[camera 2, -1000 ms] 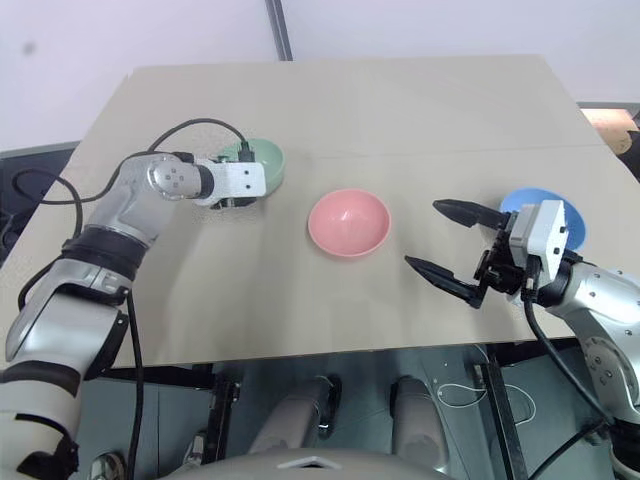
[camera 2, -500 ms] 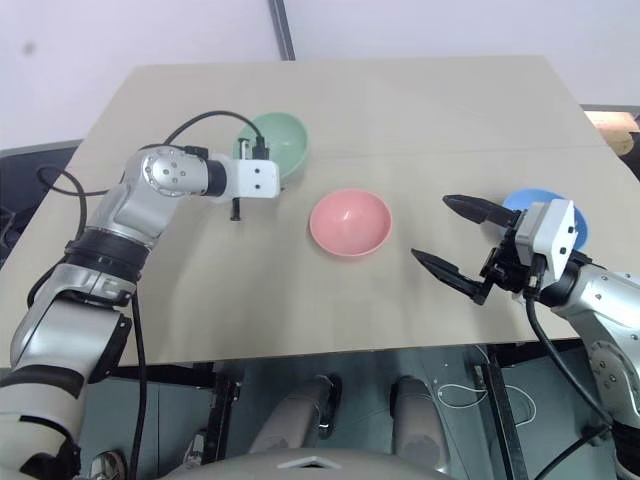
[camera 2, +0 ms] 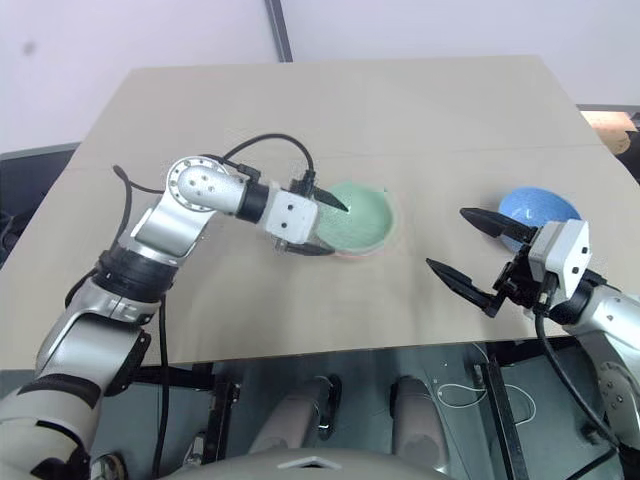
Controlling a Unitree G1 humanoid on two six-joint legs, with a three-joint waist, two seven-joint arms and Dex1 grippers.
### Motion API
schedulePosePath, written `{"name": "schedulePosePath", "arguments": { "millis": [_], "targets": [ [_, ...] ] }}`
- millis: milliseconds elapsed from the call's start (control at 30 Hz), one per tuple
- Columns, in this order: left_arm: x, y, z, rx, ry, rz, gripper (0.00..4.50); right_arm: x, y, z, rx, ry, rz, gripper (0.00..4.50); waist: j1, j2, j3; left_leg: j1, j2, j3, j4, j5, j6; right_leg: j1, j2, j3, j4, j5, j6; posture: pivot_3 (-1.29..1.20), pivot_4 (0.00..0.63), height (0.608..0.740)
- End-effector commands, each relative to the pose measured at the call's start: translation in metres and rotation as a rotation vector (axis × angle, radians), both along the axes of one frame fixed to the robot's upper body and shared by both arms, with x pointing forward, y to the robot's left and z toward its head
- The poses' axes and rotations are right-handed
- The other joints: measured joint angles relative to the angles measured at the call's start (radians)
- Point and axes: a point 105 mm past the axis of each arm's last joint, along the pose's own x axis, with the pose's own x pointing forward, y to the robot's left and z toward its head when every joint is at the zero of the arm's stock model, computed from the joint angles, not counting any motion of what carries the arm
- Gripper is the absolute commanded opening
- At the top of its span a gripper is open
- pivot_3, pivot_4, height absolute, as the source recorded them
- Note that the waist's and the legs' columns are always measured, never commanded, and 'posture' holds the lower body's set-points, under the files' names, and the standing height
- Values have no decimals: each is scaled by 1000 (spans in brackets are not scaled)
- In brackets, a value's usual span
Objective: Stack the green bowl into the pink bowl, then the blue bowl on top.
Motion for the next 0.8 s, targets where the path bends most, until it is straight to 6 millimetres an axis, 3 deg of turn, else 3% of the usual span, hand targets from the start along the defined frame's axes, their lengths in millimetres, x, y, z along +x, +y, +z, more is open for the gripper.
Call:
{"name": "schedulePosePath", "arguments": {
  "millis": [33,233,333,467,567,667,767,800],
  "targets": [
    [-2,-1,23,-80,-58,2,4341,0,-8,8,-35,-60,-64,4500,0,0,0,0,0,0,0,0,0,0,0,0,0,0,0,0,150,740],
    [-15,20,60,-352,144,159,4341,35,-29,-3,-161,-70,-317,4500,-5,0,0,0,1,0,0,0,0,0,1,0,0,0,0,0,150,740],
    [-26,29,81,-650,250,145,4341,56,-49,-15,-305,-32,-469,4500,-2,1,-1,1,2,1,0,0,0,0,2,0,0,0,0,0,150,740],
    [-30,50,77,-845,298,213,4341,74,-71,-32,-366,114,-535,4500,1,1,-1,0,2,1,1,0,0,0,2,0,0,1,-1,0,150,740],
    [-48,60,66,-884,373,133,4341,81,-81,-44,-409,210,-541,4500,1,1,-1,0,3,2,1,0,0,0,2,1,0,3,-5,0,150,740],
    [-64,71,69,-940,469,33,4341,86,-89,-52,-426,281,-561,4500,2,1,0,0,3,2,1,0,0,0,2,0,0,3,-5,0,150,740],
    [-68,80,70,-980,517,20,4341,90,-98,-57,-433,340,-599,4500,2,1,-1,0,3,2,1,0,0,0,2,0,-1,3,-5,0,150,740],
    [-70,82,70,-983,526,12,4442,92,-101,-59,-432,355,-613,4237,2,1,-1,0,3,2,1,0,0,0,2,1,-1,2,-6,0,150,740]
  ]
}}
